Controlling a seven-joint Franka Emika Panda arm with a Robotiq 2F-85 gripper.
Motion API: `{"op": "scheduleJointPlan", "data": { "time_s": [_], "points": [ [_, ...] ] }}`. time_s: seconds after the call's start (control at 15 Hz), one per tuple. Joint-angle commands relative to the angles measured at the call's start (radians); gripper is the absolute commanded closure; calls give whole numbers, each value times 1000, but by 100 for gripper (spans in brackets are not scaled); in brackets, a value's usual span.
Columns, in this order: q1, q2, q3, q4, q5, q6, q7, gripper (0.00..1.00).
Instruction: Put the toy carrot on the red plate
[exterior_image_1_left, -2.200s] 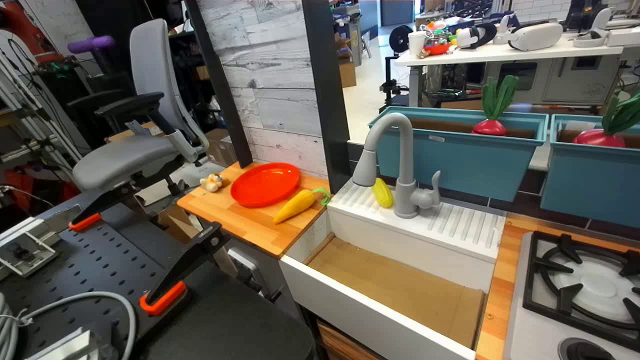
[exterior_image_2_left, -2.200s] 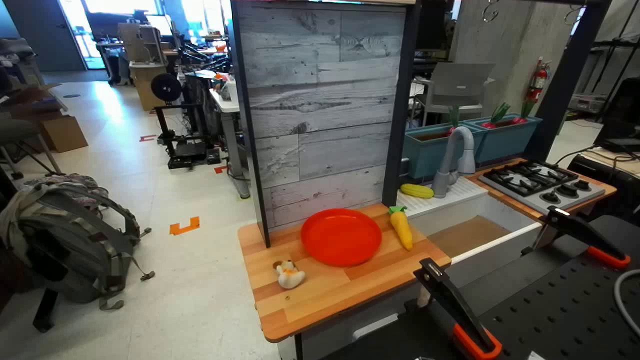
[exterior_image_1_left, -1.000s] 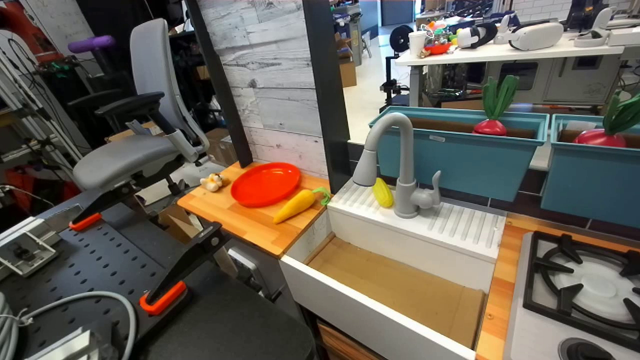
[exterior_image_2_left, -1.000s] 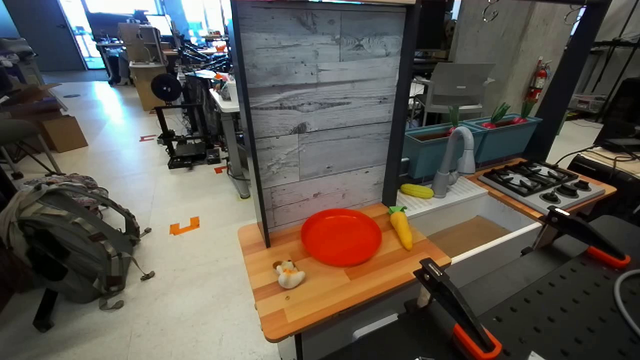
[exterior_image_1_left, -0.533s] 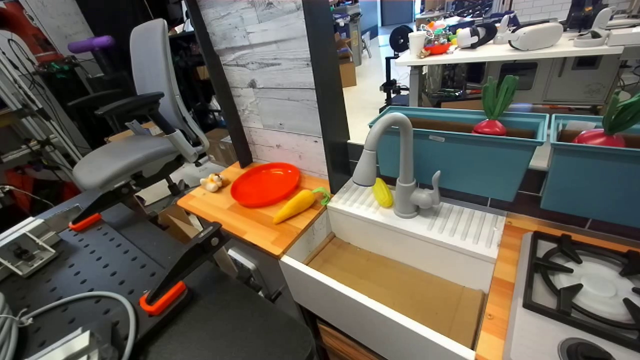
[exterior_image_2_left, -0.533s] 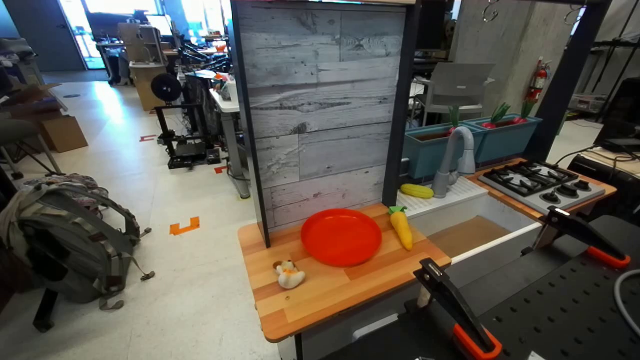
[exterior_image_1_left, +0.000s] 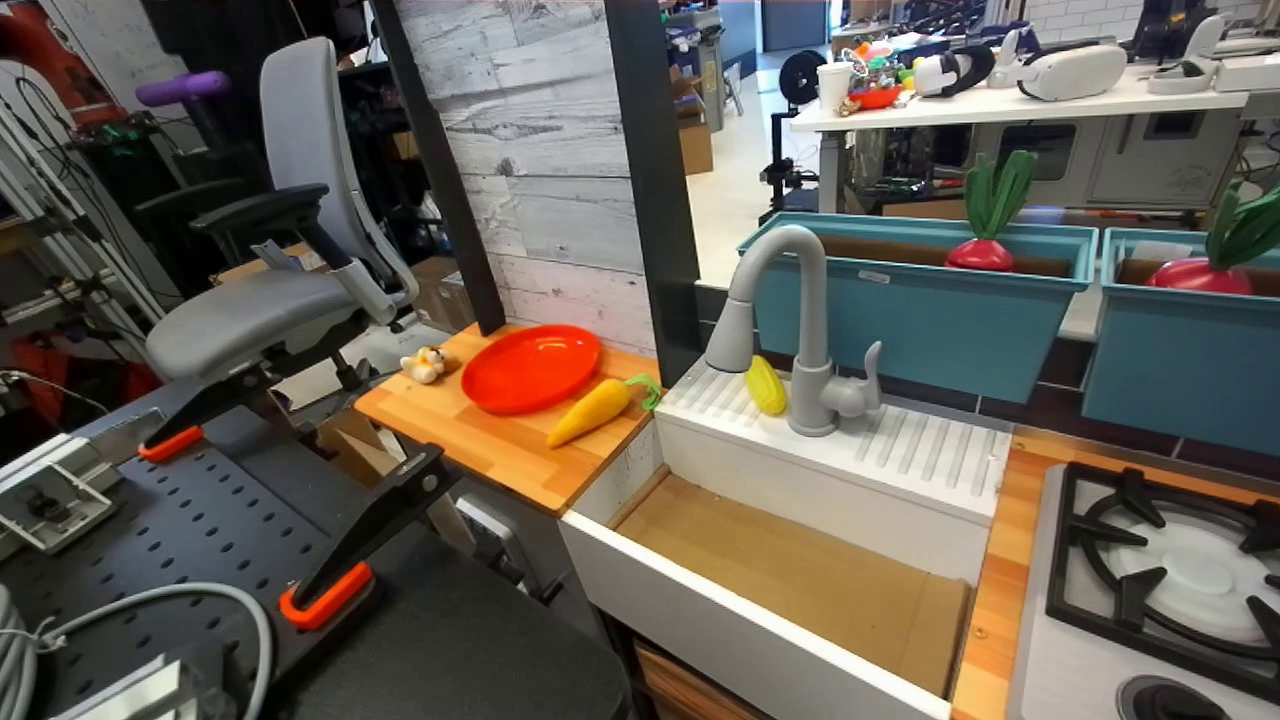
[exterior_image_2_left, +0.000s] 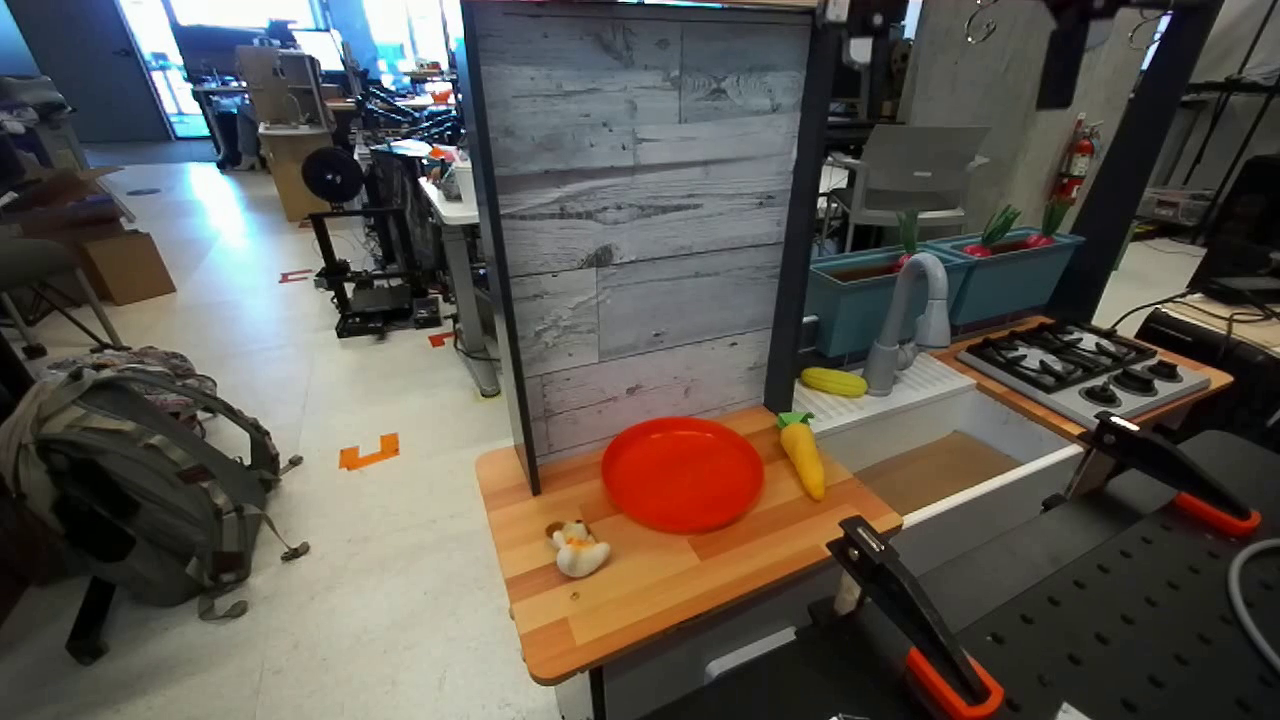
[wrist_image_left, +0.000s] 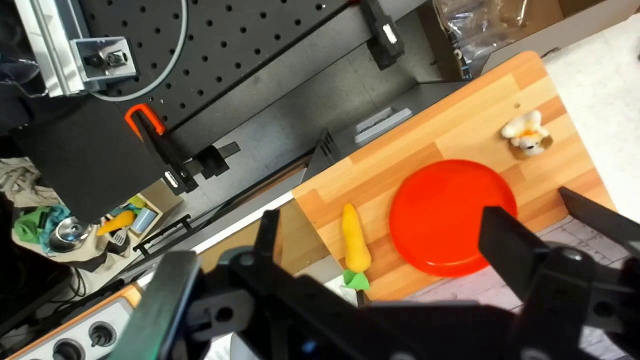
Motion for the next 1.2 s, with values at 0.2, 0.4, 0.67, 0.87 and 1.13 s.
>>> {"op": "scheduleJointPlan", "data": {
  "time_s": [0.2, 0.4, 0.67, 0.87, 1.13],
  "points": [
    [-29, 112, -44, -146, -127, 357, 93, 0],
    [-33, 204, -70, -175, -195, 484, 165, 0],
    [-14, 329, -134, -150, -230, 558, 192, 0],
    [-4, 380, -185, -120, -211, 571, 161, 0],
    [5, 475, -224, -64, -175, 591, 118, 0]
  ]
}}
